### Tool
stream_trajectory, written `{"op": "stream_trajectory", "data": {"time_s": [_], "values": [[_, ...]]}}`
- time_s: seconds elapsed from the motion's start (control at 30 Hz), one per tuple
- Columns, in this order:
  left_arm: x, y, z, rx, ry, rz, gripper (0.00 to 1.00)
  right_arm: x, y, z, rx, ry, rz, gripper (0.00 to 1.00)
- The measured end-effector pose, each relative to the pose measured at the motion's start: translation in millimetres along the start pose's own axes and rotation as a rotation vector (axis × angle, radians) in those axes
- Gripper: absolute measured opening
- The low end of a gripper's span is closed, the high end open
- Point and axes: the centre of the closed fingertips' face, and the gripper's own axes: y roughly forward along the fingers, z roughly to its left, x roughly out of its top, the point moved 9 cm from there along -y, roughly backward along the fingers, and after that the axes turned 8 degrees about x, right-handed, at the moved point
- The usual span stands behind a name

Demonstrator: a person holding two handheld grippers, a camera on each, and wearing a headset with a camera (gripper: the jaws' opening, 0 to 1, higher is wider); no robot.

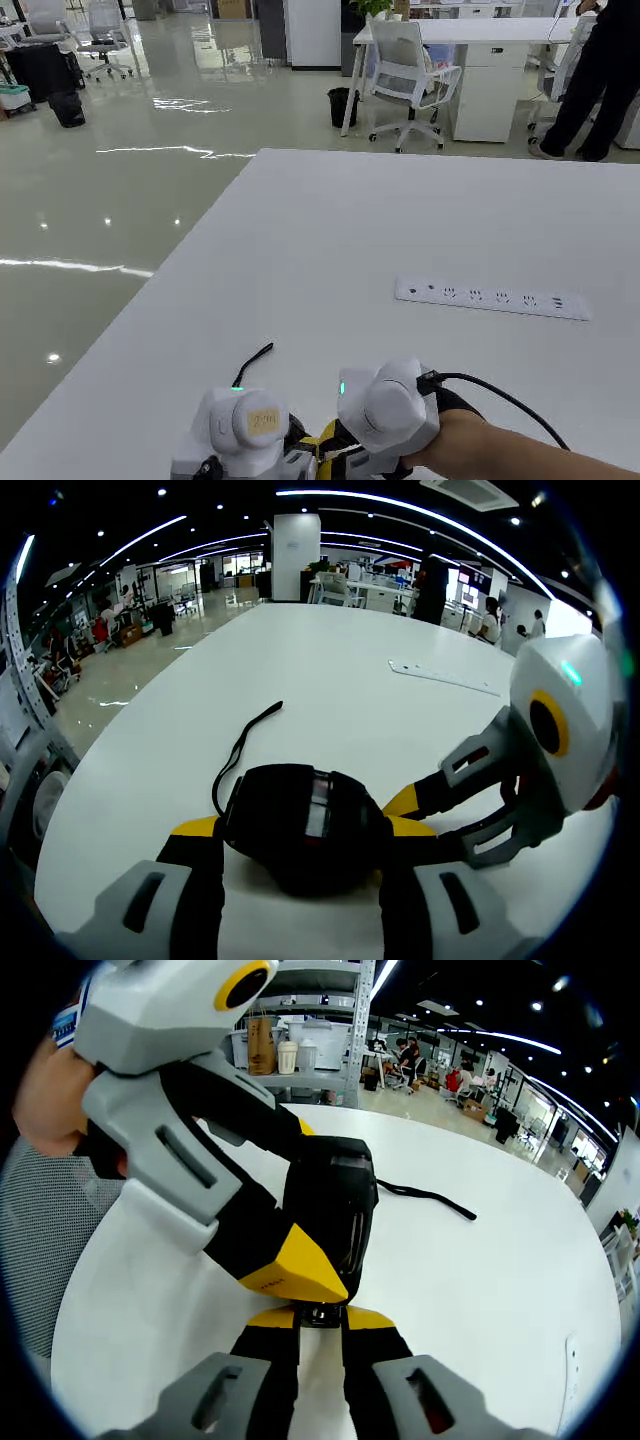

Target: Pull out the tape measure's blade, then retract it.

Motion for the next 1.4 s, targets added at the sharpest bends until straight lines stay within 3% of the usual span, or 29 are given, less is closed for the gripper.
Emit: {"op": "stream_trajectory", "data": {"time_s": [0.83,1.13,1.4], "values": [[5.0,-0.9,0.5,-0.008,0.042,0.021,0.62,2.4,1.0,-0.6,-0.017,0.013,-0.002,0.21],[7.0,-5.8,4.3,-0.004,0.056,0.008,0.64,1.4,-5.9,1.6,-0.034,0.036,-0.004,0.22],[8.7,-12.6,11.5,-0.034,0.059,0.003,0.67,3.7,-17.6,3.9,-0.058,0.051,-0.015,0.24]]}}
